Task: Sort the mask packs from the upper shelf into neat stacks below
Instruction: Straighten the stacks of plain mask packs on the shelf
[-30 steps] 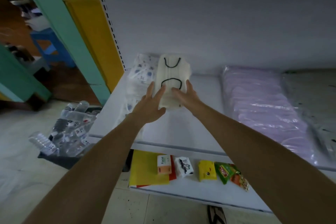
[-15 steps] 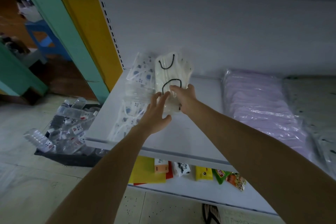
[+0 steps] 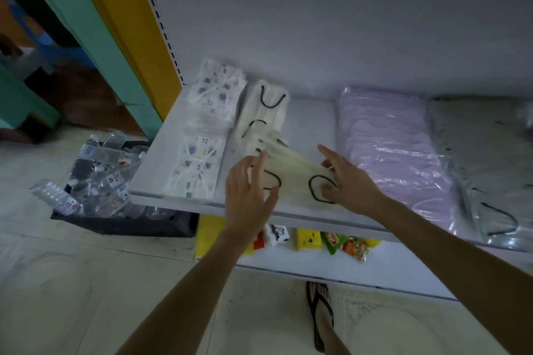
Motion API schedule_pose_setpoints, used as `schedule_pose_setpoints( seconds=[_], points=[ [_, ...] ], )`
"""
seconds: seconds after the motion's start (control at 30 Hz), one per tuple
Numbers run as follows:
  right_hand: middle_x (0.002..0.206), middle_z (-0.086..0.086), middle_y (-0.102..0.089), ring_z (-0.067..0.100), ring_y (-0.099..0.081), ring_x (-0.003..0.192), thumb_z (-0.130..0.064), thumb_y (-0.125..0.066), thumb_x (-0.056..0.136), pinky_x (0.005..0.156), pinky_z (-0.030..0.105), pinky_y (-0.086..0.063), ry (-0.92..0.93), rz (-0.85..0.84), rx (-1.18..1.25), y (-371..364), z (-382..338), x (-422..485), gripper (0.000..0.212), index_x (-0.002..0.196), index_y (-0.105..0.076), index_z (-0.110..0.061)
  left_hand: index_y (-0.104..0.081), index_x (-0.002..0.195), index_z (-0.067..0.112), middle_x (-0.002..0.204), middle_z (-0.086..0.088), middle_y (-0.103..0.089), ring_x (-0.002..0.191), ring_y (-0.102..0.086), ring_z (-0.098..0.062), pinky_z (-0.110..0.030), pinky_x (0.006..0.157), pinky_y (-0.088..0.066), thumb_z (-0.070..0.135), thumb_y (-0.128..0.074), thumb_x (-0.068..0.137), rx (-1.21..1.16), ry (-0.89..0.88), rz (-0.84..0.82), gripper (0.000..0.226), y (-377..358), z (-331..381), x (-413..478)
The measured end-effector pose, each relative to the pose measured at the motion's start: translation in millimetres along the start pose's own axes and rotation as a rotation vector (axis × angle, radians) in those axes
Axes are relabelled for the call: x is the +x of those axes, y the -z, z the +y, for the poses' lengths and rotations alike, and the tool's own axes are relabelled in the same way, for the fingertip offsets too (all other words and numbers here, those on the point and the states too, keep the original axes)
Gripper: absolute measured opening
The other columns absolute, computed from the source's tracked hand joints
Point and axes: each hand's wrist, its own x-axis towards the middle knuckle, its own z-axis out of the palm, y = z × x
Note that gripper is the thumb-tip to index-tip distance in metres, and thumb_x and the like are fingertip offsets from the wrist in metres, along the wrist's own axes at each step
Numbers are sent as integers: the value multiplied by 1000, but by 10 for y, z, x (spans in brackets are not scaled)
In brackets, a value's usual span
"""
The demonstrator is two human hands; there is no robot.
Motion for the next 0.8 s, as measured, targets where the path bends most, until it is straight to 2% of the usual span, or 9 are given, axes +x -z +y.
schedule_pose_setpoints(
  seconds=[0.07,0.13,0.23,0.37,0.43,0.5,0.57,0.67,0.8],
  points=[
    [133,6,-43,23,-50,112,-14,-58,87,88,30,-42,68,-16,-76,-74,37,-1,75,148,-15,-22,-23,144,16,141,-14,-29,125,-35,-31,-43,103,-34,41,-58,82,172,-202,-42,76,63,-143,91],
    [131,6,-44,22,-48,116,-14,-58,86,89,30,-41,125,-12,-110,-84,55,16,73,147,-19,-20,-19,147,17,150,-18,-24,134,-31,-37,-54,105,-31,41,-81,63,318,-363,-207,107,127,-232,269],
    [130,6,-42,20,-44,120,-15,-59,85,89,28,-39,186,-40,-171,-75,84,29,68,145,-27,-18,-23,146,15,148,-18,-36,135,-35,-39,-59,103,-30,48,-91,38,519,-461,-435,131,197,-242,611],
    [134,5,-38,23,-40,124,-23,-62,83,98,34,-41,202,-41,-201,-117,175,16,66,142,-34,-21,-13,149,17,152,-7,-22,144,-13,-27,-49,115,-3,46,-76,71,732,-477,-772,105,216,-134,923],
    [139,2,-36,22,-37,128,-34,-63,83,100,35,-38,88,-56,-188,-121,205,9,68,143,-31,-25,-21,144,18,147,-4,-30,139,-22,-23,-45,115,-3,37,-71,79,703,-406,-895,85,186,-98,936],
    [137,1,-41,20,-42,124,-37,-64,83,98,33,-39,20,-65,-164,-131,207,2,68,142,-32,-24,-30,138,20,134,-1,-48,125,-42,-22,-40,111,-18,31,-65,83,607,-371,-881,66,158,-136,886],
    [132,1,-49,18,-49,117,-33,-64,85,94,31,-41,32,-19,-117,-110,185,0,61,138,-37,-23,-35,135,21,126,0,-56,112,-54,-21,-32,94,-35,32,-62,85,541,-353,-845,58,178,-182,874],
    [124,-2,-55,16,-53,112,-28,-69,83,86,23,-39,72,88,13,-15,203,9,59,135,-42,-23,-38,135,24,124,3,-57,107,-56,-18,-27,77,-36,37,-62,84,456,-313,-737,57,276,-204,903],
    [134,3,-43,16,-49,117,-28,-74,78,93,21,-36,32,107,128,26,269,89,70,138,-41,-13,-41,134,25,124,4,-55,107,-54,-16,-27,76,-36,43,-66,81,376,-233,-723,61,359,-263,832]
  ],
)
